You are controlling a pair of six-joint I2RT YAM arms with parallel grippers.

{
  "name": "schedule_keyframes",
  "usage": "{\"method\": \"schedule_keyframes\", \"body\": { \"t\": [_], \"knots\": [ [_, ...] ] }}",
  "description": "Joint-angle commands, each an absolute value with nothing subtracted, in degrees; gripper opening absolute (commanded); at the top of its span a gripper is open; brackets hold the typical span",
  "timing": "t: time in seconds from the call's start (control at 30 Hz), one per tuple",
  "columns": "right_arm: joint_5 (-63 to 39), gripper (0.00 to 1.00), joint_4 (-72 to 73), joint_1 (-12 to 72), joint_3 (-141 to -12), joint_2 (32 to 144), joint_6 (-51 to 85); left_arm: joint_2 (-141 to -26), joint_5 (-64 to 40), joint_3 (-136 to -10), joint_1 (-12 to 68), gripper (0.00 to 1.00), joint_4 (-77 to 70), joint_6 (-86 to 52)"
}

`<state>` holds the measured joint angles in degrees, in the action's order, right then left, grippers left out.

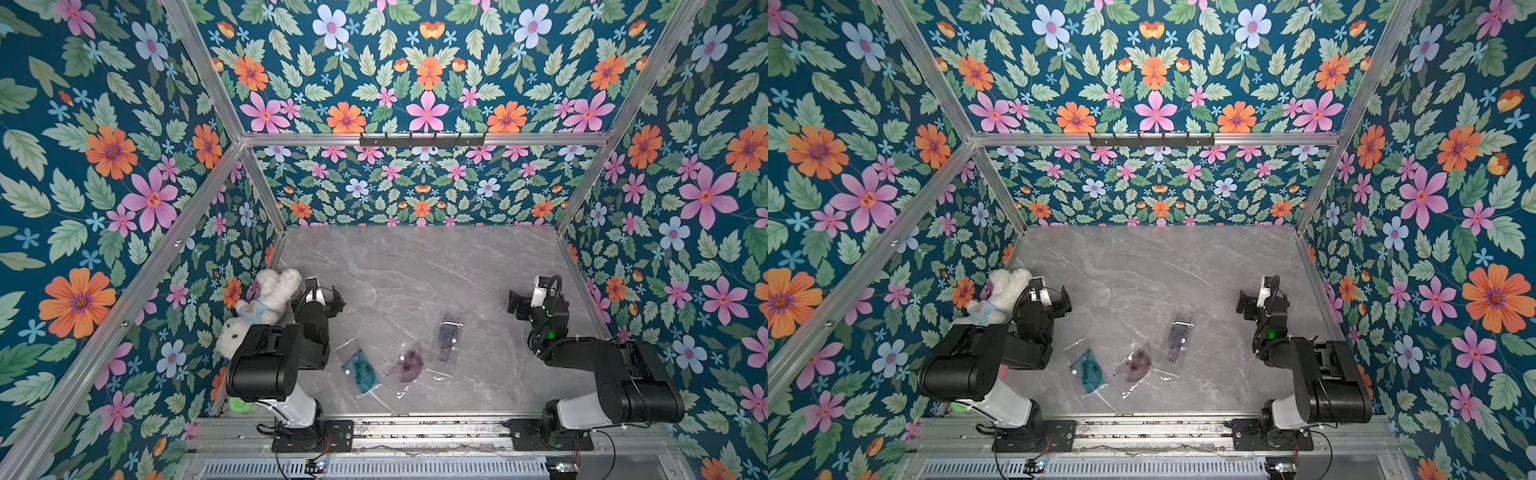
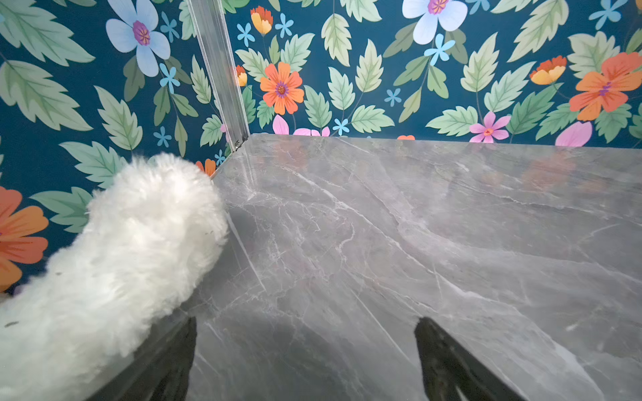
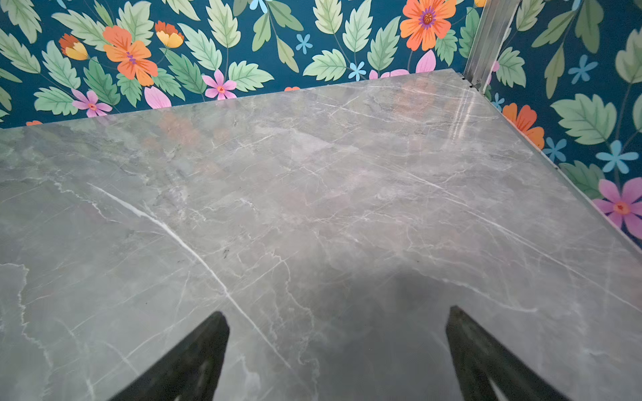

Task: Open the ruler set and take out the ruler
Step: Pick up the ruler set bag from the center of the board.

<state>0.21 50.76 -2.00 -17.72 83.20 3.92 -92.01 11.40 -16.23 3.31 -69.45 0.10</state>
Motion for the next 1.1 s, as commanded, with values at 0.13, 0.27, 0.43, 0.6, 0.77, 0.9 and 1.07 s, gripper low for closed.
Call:
{"method": "schedule_keyframes", "body": {
  "t": [0.13,0.27,0.43,0.6,0.77,0.9,1.07],
  "knots": [
    [0.4,0.99,52.1,-1.9,-17.7,83.2,3.4,-91.9,11.5,-16.0,3.2,0.99,-70.9,-0.3],
    [0.4,0.99,52.2,-1.9,-17.7,83.2,3.3,-91.9,11.5,-16.0,3.2,0.99,-70.9,-0.3],
    [0.4,0.99,52.1,-1.9,-17.7,83.2,3.3,-91.9,11.4,-15.9,3.2,0.99,-70.8,-0.3],
    [0.4,0.99,52.1,-1.9,-17.7,83.2,3.4,-91.9,11.2,-16.3,3.1,0.99,-70.5,-0.4],
    [1.2,0.99,52.2,-1.9,-17.8,83.2,3.5,-91.3,10.7,-16.2,2.8,0.99,-71.1,0.1],
    [8.2,0.99,33.7,-1.9,-23.2,73.2,6.7,-82.2,18.9,-23.6,6.6,0.99,-51.3,1.9],
    [9.2,0.99,-8.8,-2.3,-40.3,59.1,30.5,-68.4,8.8,-33.5,9.0,0.99,-35.4,-18.6]
  ]
}}
